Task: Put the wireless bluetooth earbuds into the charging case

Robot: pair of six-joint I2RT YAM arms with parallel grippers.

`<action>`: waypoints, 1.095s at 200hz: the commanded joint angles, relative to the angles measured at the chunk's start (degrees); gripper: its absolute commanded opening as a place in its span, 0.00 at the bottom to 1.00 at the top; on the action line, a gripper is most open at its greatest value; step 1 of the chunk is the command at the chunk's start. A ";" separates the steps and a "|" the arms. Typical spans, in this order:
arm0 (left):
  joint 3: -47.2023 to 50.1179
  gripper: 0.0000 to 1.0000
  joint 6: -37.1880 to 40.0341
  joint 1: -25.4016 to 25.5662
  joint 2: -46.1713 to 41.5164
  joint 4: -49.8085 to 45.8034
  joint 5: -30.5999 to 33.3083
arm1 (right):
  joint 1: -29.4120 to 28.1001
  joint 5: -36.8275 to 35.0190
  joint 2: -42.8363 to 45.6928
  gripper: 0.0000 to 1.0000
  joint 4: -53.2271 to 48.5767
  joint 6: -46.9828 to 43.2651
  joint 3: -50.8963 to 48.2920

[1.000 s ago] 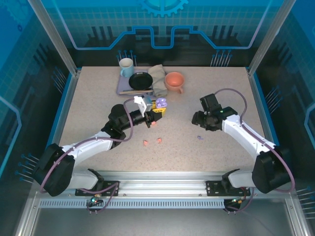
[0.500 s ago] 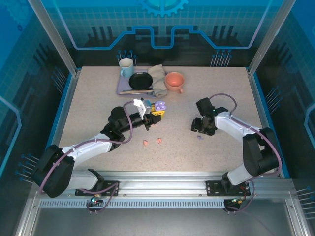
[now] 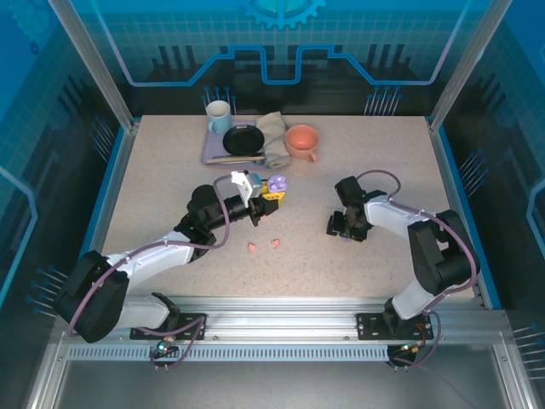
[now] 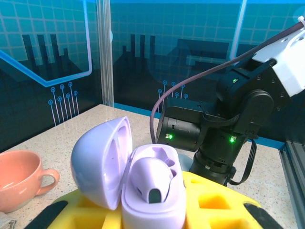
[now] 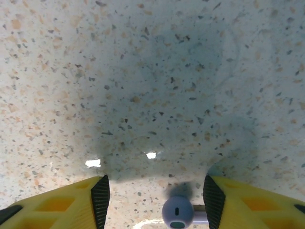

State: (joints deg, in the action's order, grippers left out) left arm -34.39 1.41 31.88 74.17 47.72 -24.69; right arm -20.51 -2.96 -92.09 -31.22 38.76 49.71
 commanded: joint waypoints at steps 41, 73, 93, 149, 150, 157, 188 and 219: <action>-1.20 0.00 -0.50 -0.17 -0.69 0.53 -0.21 | -5.62 1.87 6.37 0.55 -5.00 6.06 -0.33; -1.19 0.00 -0.68 -0.16 -0.61 0.68 -0.32 | -6.89 -6.24 8.02 0.55 -11.63 8.96 3.41; -1.12 0.00 -0.69 -0.18 -0.52 0.80 -0.32 | -6.99 -6.25 7.10 0.54 -11.50 9.85 3.38; -1.20 0.00 -0.53 -0.15 -0.63 0.78 -0.44 | -7.50 -4.96 1.84 0.49 -7.38 13.00 1.90; -1.20 0.00 -0.53 -0.15 -0.66 0.79 -0.44 | -7.51 -5.00 1.79 0.49 -7.28 13.00 1.89; -1.20 0.00 -0.57 -0.17 -0.69 0.79 -0.38 | -7.52 -5.05 1.05 0.48 -6.94 13.27 2.02; -1.20 0.00 -0.36 -0.16 -0.67 0.71 -0.42 | -7.88 -5.31 -2.00 0.44 -5.70 13.36 2.57; -1.12 0.00 -0.27 -0.24 -0.69 0.79 -0.36 | -7.88 -6.16 -3.75 0.41 -5.59 13.31 2.77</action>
State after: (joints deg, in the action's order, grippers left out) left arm -34.39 1.41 31.88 74.17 47.68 -24.69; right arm -27.77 -7.57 -94.48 -37.08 51.16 52.18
